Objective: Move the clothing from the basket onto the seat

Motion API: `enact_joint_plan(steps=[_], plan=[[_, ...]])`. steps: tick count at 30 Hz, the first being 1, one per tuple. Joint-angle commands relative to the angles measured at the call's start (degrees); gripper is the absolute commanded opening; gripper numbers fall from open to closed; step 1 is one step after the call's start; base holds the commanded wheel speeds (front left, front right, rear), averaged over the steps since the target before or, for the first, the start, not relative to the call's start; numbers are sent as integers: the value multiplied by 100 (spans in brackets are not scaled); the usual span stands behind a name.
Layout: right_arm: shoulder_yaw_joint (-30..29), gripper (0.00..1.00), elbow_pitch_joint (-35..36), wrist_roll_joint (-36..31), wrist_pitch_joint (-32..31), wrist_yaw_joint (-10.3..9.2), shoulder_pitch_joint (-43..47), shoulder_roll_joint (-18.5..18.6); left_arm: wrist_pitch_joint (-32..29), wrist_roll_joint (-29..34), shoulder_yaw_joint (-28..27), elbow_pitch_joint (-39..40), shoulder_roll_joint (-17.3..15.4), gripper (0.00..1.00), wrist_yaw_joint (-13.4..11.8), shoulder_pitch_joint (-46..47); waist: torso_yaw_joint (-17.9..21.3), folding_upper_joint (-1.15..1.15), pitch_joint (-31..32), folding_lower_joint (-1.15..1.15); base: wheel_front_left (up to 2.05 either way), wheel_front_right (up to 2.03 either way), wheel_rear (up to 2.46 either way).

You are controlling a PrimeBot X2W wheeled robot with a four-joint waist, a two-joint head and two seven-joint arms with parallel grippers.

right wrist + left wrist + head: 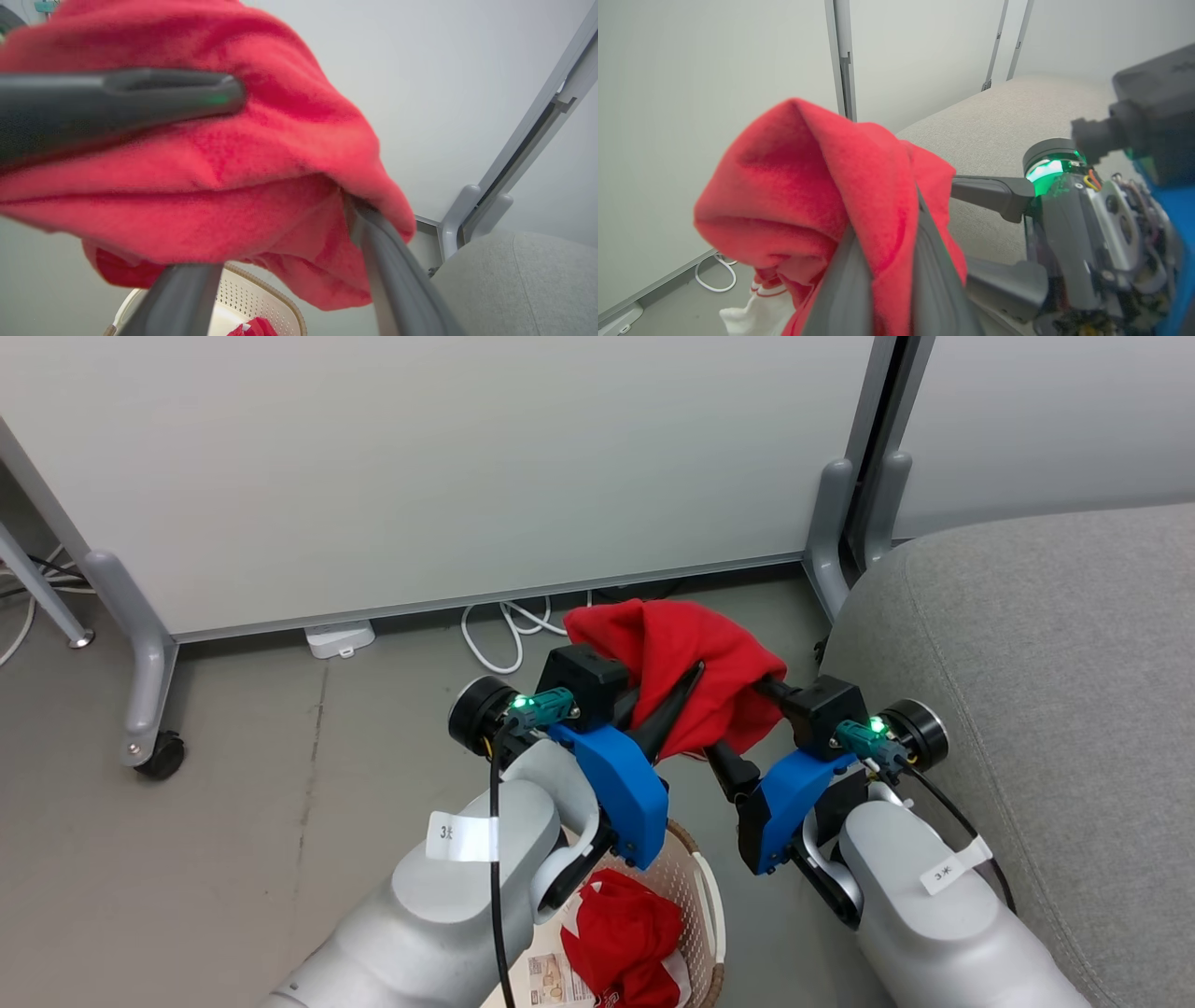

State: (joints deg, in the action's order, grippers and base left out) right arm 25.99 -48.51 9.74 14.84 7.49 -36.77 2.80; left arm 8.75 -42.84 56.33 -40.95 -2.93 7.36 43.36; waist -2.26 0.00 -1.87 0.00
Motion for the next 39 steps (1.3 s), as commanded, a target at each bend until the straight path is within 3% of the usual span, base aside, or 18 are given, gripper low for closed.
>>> enact_joint_plan(steps=[1, 3, 4, 32, 33, 35, 37, 39], plan=[[34, 88, -10, 77, 38, 1, -108, 16, 42, -22, 24, -17, 5, 0, -26, 81, 5, 0, -4, 0, 0, 0, 0], [79, 5, -22, 164, 38, 1, -118, 16, 46, -39, 40, -28, 5, 0, -27, 85, 13, 0, -7, 0, 0, 0, 0], [108, 0, -12, 204, 40, 1, -130, 16, 53, -49, 49, -31, 6, 0, -31, 83, 18, 0, -5, 0, 0, 0, 0], [114, 0, 94, 473, 40, 1, 188, 17, 213, -193, 72, -246, 2, 3, -77, 159, 213, 0, 37, 0, 0, 0, 0], [116, 0, 97, 475, 40, 1, 201, 17, 223, -194, 74, -247, 2, 25, -86, 152, 219, 0, 42, 0, 0, 0, 0], [111, 0, 96, 471, 40, 1, 216, 17, 242, -196, 79, -250, 2, 49, -103, 134, 232, 0, 53, 0, 0, 0, 0], [96, 0, 100, 464, 40, 1, 213, 17, 251, -198, 93, -251, 2, 95, -111, 112, 243, 0, 66, 0, 0, 0, 0], [83, 0, 115, 453, 41, 1, 207, 16, 262, -205, 101, -246, 3, 100, -119, 88, 252, 0, 80, 0, 0, 0, 0]])
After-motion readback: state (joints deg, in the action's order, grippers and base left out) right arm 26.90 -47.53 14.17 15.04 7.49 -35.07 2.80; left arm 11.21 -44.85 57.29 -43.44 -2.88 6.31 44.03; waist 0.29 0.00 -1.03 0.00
